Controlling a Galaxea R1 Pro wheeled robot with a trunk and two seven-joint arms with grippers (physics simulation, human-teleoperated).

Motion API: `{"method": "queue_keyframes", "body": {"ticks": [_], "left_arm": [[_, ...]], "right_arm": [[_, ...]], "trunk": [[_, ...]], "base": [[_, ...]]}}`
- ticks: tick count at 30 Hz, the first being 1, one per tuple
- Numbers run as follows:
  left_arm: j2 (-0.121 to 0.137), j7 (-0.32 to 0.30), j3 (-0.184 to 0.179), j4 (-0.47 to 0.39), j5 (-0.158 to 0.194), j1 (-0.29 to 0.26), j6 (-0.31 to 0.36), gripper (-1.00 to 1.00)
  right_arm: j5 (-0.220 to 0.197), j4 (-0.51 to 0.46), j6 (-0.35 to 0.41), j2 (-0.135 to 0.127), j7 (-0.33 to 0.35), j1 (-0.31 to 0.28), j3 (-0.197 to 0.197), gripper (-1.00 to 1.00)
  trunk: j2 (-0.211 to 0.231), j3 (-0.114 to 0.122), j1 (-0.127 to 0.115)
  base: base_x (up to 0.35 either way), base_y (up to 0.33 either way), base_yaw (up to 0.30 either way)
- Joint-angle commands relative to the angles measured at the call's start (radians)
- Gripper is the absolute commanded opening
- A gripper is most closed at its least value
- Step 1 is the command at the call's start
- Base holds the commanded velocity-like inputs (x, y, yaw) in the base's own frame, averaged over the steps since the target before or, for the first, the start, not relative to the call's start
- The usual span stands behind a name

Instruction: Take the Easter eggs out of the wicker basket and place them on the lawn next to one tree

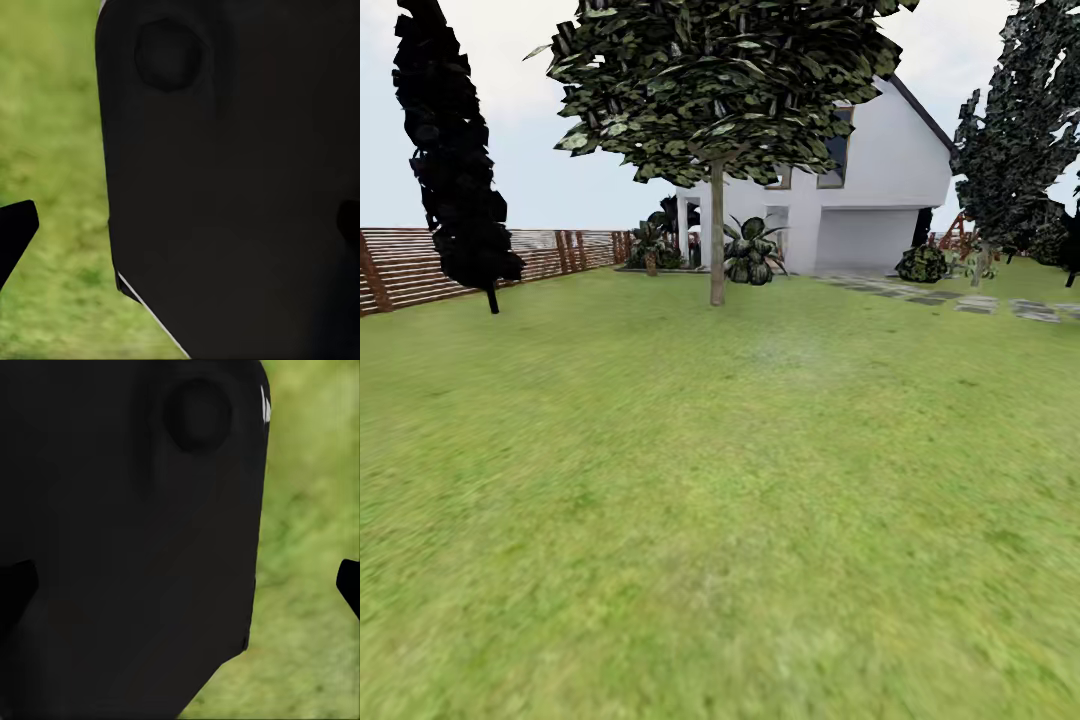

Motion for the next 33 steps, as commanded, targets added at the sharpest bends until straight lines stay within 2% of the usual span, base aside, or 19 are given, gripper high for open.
{"method": "queue_keyframes", "body": {"ticks": [1,5,11,19,21,25,30,33], "left_arm": [[0.006,0.006,0.002,-0.005,-0.002,0.001,-0.006,1.00],[0.016,0.008,0.002,-0.007,-0.002,0.001,-0.012,1.00],[0.050,0.006,0.002,-0.024,0.003,0.001,-0.012,1.00],[0.094,0.006,0.001,-0.025,0.005,0.001,-0.012,1.00],[0.093,0.006,0.001,-0.025,0.007,0.001,-0.012,1.00],[0.072,0.004,0.001,-0.029,0.010,0.001,-0.012,1.00],[0.039,-0.001,0.002,-0.094,0.010,0.000,-0.011,1.00],[0.035,-0.003,0.003,-0.097,0.010,0.000,-0.008,1.00]], "right_arm": [[0.006,-0.003,0.000,-0.002,0.004,-0.006,0.006,1.00],[0.005,-0.004,-0.003,0.001,0.004,-0.024,0.007,1.00],[-0.007,-0.004,-0.031,0.004,0.000,-0.038,-0.002,1.00],[0.003,-0.003,-0.035,0.000,0.002,-0.038,0.004,1.00],[0.004,-0.003,-0.035,0.000,0.002,-0.039,0.005,1.00],[0.005,-0.004,-0.035,-0.002,0.002,-0.039,0.006,1.00],[0.005,-0.005,-0.036,-0.003,0.002,-0.039,0.006,1.00],[0.005,-0.005,-0.037,-0.003,0.002,-0.039,0.006,1.00]], "trunk": [[0.000,0.000,0.000],[0.000,0.000,0.000],[0.000,0.000,0.000],[0.000,0.000,0.000],[0.000,0.000,0.000],[0.000,0.000,0.000],[0.000,0.000,0.000],[0.000,0.000,0.000]], "base": [[0.000,0.000,0.000],[0.000,0.000,0.000],[0.000,0.000,0.000],[0.000,0.000,0.000],[0.000,0.000,0.000],[0.000,0.000,0.000],[0.000,0.000,0.000],[0.000,0.000,0.000]]}}
